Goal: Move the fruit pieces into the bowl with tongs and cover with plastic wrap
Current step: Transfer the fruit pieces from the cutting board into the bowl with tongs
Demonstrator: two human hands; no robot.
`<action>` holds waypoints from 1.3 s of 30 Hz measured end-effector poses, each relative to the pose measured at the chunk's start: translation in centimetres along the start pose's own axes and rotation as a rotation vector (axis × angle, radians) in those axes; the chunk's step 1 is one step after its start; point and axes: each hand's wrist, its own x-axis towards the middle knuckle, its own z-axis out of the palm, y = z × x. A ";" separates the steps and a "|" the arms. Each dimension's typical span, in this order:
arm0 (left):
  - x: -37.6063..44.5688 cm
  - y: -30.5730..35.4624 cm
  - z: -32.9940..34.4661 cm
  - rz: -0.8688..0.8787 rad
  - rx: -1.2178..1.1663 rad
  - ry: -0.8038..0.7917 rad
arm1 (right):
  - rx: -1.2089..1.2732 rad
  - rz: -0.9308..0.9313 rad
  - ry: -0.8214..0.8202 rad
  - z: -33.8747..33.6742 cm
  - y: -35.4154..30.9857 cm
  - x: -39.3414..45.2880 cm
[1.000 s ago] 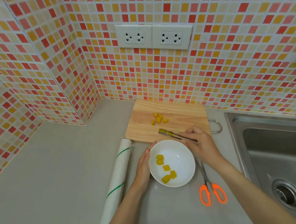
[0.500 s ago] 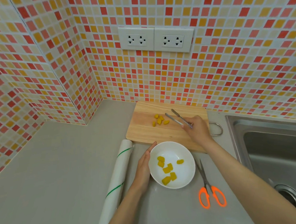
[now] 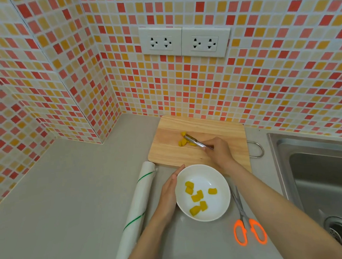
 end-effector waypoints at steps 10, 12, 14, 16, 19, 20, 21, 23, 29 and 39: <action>0.0 0.6 -0.5 0.091 0.135 -0.036 | 0.144 -0.125 -0.045 -4.6 -2.3 -6.4; 0.1 0.6 -0.5 0.109 0.153 -0.039 | 0.084 -0.158 -0.152 -5.8 -2.7 -8.8; 0.2 0.6 -0.6 0.121 0.180 -0.040 | -0.055 -0.207 -0.272 -6.4 -2.9 -10.7; 0.4 0.4 -0.8 0.122 0.192 -0.041 | -0.231 -0.235 -0.371 -6.6 -3.1 -11.7; 0.5 0.4 -1.0 0.134 0.196 -0.039 | -0.385 -0.205 -0.480 -7.1 -3.5 -11.3; 0.4 0.5 -1.1 0.136 0.193 -0.041 | -0.372 -0.198 -0.478 -7.3 -3.6 -10.7; 0.3 0.6 -1.2 0.138 0.189 -0.046 | -0.339 -0.194 -0.441 -7.4 -3.7 -10.0; 0.3 0.6 -1.4 0.135 0.185 -0.044 | -0.266 -0.190 -0.297 -7.3 -3.7 -8.0; 0.4 0.7 -1.5 0.111 0.186 -0.028 | -0.262 -0.058 -0.113 -3.8 -1.3 -1.1; 0.8 0.6 -1.3 0.093 0.151 -0.037 | -0.116 -0.056 -0.062 -0.6 1.0 -0.4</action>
